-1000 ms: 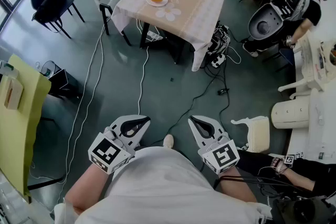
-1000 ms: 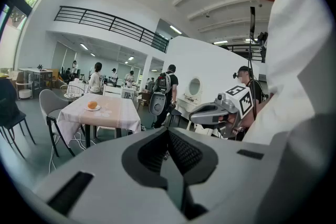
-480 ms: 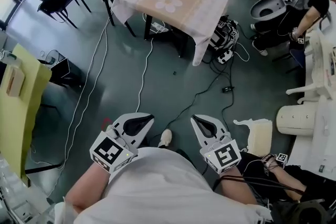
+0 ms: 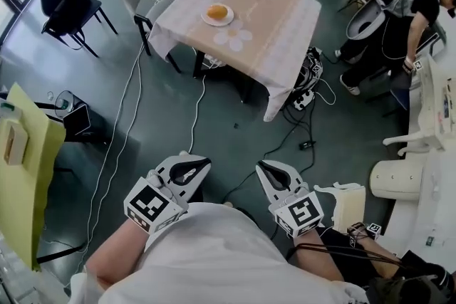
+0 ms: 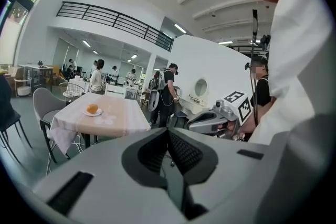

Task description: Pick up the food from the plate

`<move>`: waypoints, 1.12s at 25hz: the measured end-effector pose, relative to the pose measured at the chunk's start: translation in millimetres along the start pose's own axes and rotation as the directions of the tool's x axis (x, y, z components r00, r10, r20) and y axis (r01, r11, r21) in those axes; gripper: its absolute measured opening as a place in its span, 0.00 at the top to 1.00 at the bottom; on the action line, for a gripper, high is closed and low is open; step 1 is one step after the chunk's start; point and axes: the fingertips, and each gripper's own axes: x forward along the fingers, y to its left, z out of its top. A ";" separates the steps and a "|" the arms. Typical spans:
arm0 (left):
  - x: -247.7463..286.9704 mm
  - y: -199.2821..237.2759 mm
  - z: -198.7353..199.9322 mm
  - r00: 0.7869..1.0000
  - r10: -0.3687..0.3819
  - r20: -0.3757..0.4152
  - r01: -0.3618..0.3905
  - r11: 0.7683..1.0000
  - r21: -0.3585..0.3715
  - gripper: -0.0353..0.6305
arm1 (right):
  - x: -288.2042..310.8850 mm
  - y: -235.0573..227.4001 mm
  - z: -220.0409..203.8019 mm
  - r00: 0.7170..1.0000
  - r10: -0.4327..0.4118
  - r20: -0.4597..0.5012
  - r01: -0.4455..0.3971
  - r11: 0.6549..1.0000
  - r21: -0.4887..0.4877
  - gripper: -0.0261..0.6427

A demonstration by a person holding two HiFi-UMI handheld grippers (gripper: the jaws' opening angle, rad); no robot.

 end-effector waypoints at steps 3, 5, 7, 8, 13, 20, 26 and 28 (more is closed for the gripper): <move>-3.2 50.2 27.2 0.999 -0.022 0.031 0.021 1.000 0.017 0.94 | 46.3 -17.3 31.9 1.000 -0.011 -0.005 0.011 0.999 -0.041 0.94; -9.1 83.1 37.2 0.999 -0.031 0.035 0.031 0.999 0.019 0.94 | 79.2 -28.7 49.7 1.000 -0.016 -0.014 0.015 0.998 -0.056 0.94; -16.9 116.1 40.8 0.999 -0.031 0.027 0.030 0.999 0.019 0.94 | 109.6 -35.2 68.3 1.000 -0.021 -0.008 0.020 0.997 -0.077 0.94; -20.0 132.9 42.3 0.999 -0.024 0.025 0.024 0.999 0.021 0.94 | 123.5 -37.5 77.1 1.000 -0.021 -0.006 0.020 0.996 -0.090 0.94; -31.2 188.9 57.6 0.998 0.043 0.053 -0.043 0.999 -0.003 0.94 | 174.9 -50.1 103.0 0.999 0.019 -0.031 -0.022 0.993 -0.120 0.92; -9.0 242.8 62.1 0.993 0.100 0.066 -0.096 0.994 -0.056 0.92 | 250.0 -109.9 118.2 0.996 0.077 -0.050 -0.085 0.978 -0.189 0.83; 40.4 300.4 98.8 0.981 0.185 0.055 -0.180 0.980 -0.085 0.86 | 318.4 -200.7 137.8 0.985 0.152 -0.078 -0.167 0.953 -0.253 0.78; 56.8 318.1 114.3 0.976 0.212 0.056 -0.207 0.974 -0.091 0.84 | 345.5 -234.7 141.5 0.982 0.168 -0.087 -0.185 0.948 -0.260 0.75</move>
